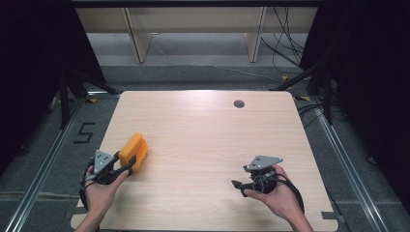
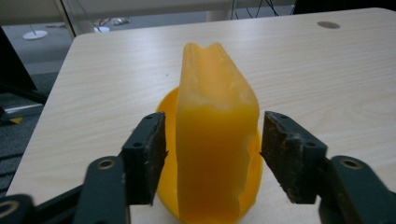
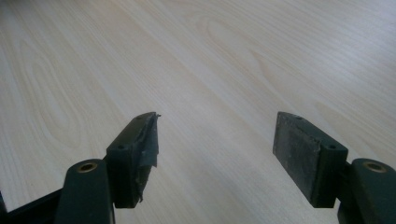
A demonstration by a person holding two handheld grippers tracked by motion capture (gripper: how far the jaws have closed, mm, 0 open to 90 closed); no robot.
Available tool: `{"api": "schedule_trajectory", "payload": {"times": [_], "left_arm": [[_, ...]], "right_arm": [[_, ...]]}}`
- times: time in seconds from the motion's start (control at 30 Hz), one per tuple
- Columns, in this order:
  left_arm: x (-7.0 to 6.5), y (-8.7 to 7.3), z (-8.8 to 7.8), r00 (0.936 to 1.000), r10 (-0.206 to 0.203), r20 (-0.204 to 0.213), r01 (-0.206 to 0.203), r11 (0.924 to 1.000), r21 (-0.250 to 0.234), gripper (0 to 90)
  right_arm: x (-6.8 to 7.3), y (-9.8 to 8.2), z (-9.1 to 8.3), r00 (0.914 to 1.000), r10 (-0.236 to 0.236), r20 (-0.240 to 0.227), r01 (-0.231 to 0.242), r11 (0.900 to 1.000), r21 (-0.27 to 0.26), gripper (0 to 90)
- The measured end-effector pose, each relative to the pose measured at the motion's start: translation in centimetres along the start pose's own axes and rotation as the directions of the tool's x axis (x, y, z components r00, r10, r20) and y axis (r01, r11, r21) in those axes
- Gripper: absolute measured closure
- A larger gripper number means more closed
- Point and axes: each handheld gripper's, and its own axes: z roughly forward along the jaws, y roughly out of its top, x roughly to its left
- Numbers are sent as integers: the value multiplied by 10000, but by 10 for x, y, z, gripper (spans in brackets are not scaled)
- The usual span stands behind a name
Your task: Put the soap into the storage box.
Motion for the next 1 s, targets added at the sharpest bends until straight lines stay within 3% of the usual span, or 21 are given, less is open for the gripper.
{"api": "schedule_trajectory", "payload": {"times": [0.03, 0.07, 0.37, 0.57, 0.67, 0.7, 0.77, 0.8, 0.9, 1.0], "left_arm": [[1, 0, -2, 10000, -30, 43, 30, 10000, 21, 366], [2, 0, -5, 10000, -46, 47, 46, 10000, 38, 356], [3, -7, -24, 9990, 126, 425, -131, 9998, 119, 309], [6, -22, -46, 9976, 41, 691, -66, 9993, 369, 301], [7, -34, -53, 9939, 7, 1106, -95, 9968, 793, 305], [8, -38, -56, 9883, -147, 1516, -19, 9941, 1086, 322], [6, -38, -56, 9875, -215, 1558, 47, 9942, 1074, 323], [5, -38, -55, 9888, -70, 1489, -95, 9939, 1100, 323], [4, -36, -52, 9882, -80, 1529, -64, 9956, 936, 325], [4, -36, -51, 9885, -72, 1511, -86, 9945, 1039, 325]], "right_arm": [[1, 0, -2, 9997, 226, 115, -228, 9997, 118, 318], [0, -1, -2, 9998, 95, 160, -93, 9999, -85, 318], [-3, -6, -8, 9993, 306, 217, -303, 9995, -112, 318], [-4, -13, -14, 9982, 491, 354, -482, 9985, -243, 323], [-3, -17, -17, 9966, 675, 477, -657, 9971, -390, 333], [-4, -20, -17, 9954, 709, 646, -676, 9963, -525, 348], [-4, -21, -17, 9938, 871, 691, -838, 9952, -504, 354], [-2, -21, -16, 9885, 1291, 790, -1250, 9906, -551, 372], [-6, -20, -15, 9886, 1177, 939, -1105, 9907, -790, 407], [-6, -20, -17, 9853, 1373, 1013, -1282, 9875, -918, 449]]}}
